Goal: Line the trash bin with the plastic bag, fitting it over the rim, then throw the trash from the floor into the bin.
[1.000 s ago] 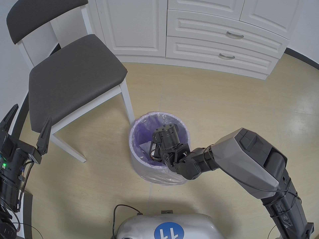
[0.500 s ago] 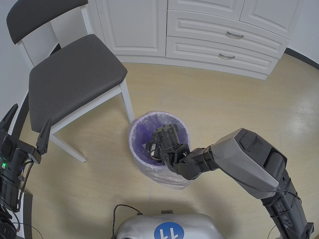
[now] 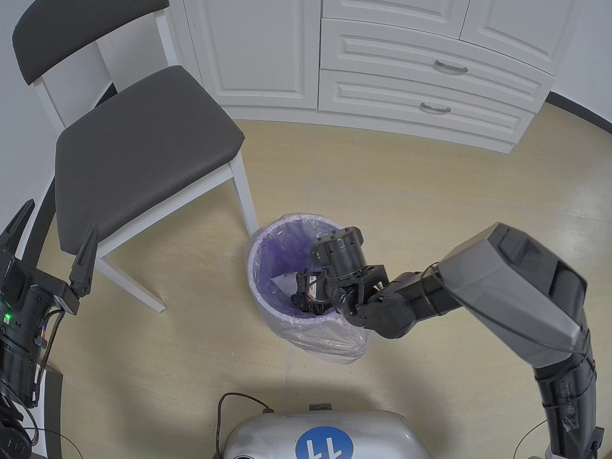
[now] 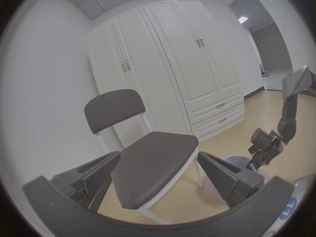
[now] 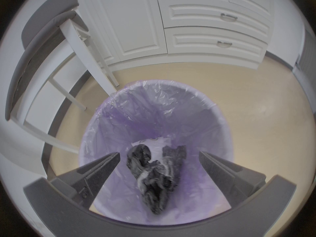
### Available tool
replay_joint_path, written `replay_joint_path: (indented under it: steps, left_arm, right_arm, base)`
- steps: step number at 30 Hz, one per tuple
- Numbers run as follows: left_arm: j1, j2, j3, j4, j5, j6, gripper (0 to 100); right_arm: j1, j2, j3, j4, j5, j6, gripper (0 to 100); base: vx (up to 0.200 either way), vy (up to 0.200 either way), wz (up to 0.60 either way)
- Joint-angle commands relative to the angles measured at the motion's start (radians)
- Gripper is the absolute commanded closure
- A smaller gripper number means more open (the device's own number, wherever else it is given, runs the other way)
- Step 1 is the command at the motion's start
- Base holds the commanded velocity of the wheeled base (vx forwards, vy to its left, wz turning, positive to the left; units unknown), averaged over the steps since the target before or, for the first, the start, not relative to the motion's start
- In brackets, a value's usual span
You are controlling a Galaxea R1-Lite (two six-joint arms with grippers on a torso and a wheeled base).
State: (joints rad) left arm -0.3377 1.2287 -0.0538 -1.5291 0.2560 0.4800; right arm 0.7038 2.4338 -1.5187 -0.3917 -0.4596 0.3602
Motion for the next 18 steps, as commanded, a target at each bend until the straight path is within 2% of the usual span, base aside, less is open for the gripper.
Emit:
replay_joint_path:
  steps: [1, 4, 8, 9, 10, 11, 12, 15, 18]
  left_arm:
    - [0.0, -0.002, 0.0, 0.0, 0.0, 0.0, 0]
    - [0.002, -0.002, 0.003, 0.0, 0.0, 0.0, 0]
    - [0.0, 0.005, 0.014, 0.0, -0.001, 0.0, 0]
    - [0.0, 0.005, 0.014, 0.0, -0.001, 0.0, 0]
    - [0.0, 0.006, 0.012, 0.0, -0.001, -0.001, 0]
    - [0.0, 0.005, 0.012, 0.001, -0.001, -0.001, 0]
    - [0.002, 0.005, 0.012, 0.001, -0.001, -0.003, 0]
    - [0.005, 0.005, 0.012, 0.001, -0.001, -0.009, 0]
    - [0.006, 0.006, 0.012, 0.001, -0.001, -0.012, 0]
  right_arm:
    - [-0.04, -0.242, 0.209, -0.007, -0.011, -0.119, 0]
    - [-0.061, -0.311, 0.279, -0.042, -0.005, -0.162, 0]
    - [-0.176, -0.401, 0.457, -0.25, 0.002, -0.362, 0]
    - [-0.191, -0.406, 0.477, -0.283, 0.004, -0.388, 0]
    - [-0.244, -0.417, 0.546, -0.409, 0.021, -0.475, 0]
    - [-0.256, -0.418, 0.558, -0.435, 0.027, -0.494, 0]
    - [-0.326, -0.418, 0.627, -0.59, 0.073, -0.596, 0]
    - [-0.471, -0.386, 0.727, -0.9, 0.188, -0.765, 0]
    - [-0.569, -0.345, 0.752, -1.109, 0.303, -0.822, 0]
  base:
    - [0.0, 0.0, 0.0]
    - [0.0, 0.0, 0.0]
    - [0.0, 0.0, 0.0]
    - [0.0, 0.0, 0.0]
    - [0.0, 0.0, 0.0]
    - [0.0, 0.0, 0.0]
    - [0.0, 0.0, 0.0]
    - [0.0, 0.0, 0.0]
    - [0.0, 0.0, 0.0]
